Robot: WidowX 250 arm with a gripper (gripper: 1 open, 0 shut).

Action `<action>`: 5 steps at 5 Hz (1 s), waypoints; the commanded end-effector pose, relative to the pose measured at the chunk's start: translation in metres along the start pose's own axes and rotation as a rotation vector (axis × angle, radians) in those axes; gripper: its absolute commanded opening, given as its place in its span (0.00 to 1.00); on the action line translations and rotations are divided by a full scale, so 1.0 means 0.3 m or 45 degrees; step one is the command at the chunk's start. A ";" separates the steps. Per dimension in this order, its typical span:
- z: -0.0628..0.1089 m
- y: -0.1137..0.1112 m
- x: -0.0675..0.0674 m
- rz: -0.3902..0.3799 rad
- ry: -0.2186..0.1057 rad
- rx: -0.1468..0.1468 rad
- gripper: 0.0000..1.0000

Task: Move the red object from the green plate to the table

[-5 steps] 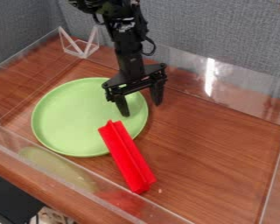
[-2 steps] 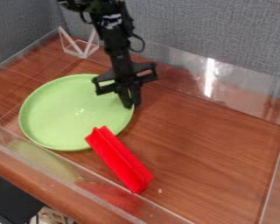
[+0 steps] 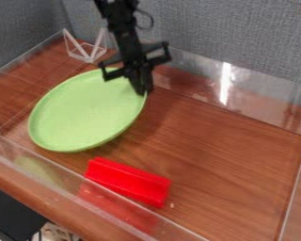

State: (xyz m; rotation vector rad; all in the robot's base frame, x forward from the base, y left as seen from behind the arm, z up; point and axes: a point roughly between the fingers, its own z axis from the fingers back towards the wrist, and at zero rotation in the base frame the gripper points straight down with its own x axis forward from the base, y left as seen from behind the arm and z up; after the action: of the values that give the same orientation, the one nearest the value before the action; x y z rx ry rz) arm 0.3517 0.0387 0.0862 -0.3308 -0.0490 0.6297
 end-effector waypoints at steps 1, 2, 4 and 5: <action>0.174 -0.057 0.027 -0.005 -0.113 -0.109 0.00; 0.252 -0.059 0.030 0.016 -0.128 -0.162 0.00; 0.325 -0.035 0.041 -0.099 -0.084 -0.194 0.00; 0.309 0.011 0.053 -0.168 -0.053 -0.196 0.00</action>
State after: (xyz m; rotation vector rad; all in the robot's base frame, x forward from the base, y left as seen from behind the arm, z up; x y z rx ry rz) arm 0.3469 0.0714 0.1568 -0.4669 -0.1053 0.5125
